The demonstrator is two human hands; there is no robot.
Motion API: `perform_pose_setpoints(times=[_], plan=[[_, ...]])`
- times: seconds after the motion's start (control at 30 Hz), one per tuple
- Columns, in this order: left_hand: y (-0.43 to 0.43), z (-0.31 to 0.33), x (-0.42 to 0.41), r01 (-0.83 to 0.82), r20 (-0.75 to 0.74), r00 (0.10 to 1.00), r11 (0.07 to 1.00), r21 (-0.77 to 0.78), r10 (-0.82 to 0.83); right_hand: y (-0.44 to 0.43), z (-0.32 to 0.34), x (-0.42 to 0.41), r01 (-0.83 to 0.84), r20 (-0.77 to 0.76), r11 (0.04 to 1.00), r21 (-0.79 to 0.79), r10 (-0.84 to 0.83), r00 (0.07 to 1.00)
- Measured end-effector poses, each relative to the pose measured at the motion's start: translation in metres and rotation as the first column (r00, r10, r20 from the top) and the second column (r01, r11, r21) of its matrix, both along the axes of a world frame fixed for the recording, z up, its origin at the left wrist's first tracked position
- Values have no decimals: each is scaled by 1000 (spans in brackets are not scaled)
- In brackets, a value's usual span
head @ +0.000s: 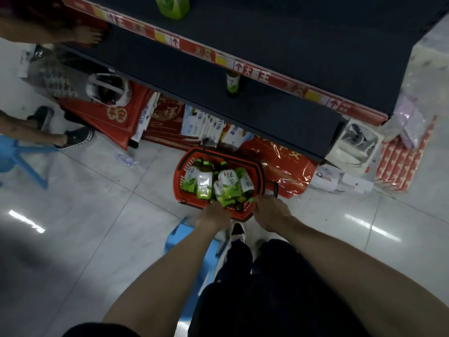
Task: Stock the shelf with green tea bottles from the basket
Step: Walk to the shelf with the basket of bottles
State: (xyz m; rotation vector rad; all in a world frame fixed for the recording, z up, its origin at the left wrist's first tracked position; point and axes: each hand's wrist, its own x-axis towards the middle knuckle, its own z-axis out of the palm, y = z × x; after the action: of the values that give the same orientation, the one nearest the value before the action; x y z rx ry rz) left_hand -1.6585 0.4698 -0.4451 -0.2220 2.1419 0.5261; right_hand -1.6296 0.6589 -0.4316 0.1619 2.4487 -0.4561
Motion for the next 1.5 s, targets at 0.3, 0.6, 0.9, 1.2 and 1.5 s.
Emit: perform_pose_setpoints(times=[0.3, 0.6, 0.9, 1.2, 1.5], plan=[[10, 0, -69, -116, -66, 991, 992, -45, 113, 8, -8, -98, -87, 9, 995, -43, 87, 996], [13, 5, -104, -184, -80, 981, 972, -148, 174, 22, -12, -153, -138, 21, 985, -101, 141, 990], [-13, 15, -150, -82, -110, 992, 984, -158, 65, -4, -27, -169, -153, 50, 982, -108, 159, 986], [-75, -22, -227, 137, -48, 988, 982, -131, -144, -75, -47, -207, 61, 60, 995, -77, -57, 997], [-121, -57, -286, 334, -27, 942, 942, 16, -334, -126, -57, -235, 318, 102, 948, 1, -317, 943]])
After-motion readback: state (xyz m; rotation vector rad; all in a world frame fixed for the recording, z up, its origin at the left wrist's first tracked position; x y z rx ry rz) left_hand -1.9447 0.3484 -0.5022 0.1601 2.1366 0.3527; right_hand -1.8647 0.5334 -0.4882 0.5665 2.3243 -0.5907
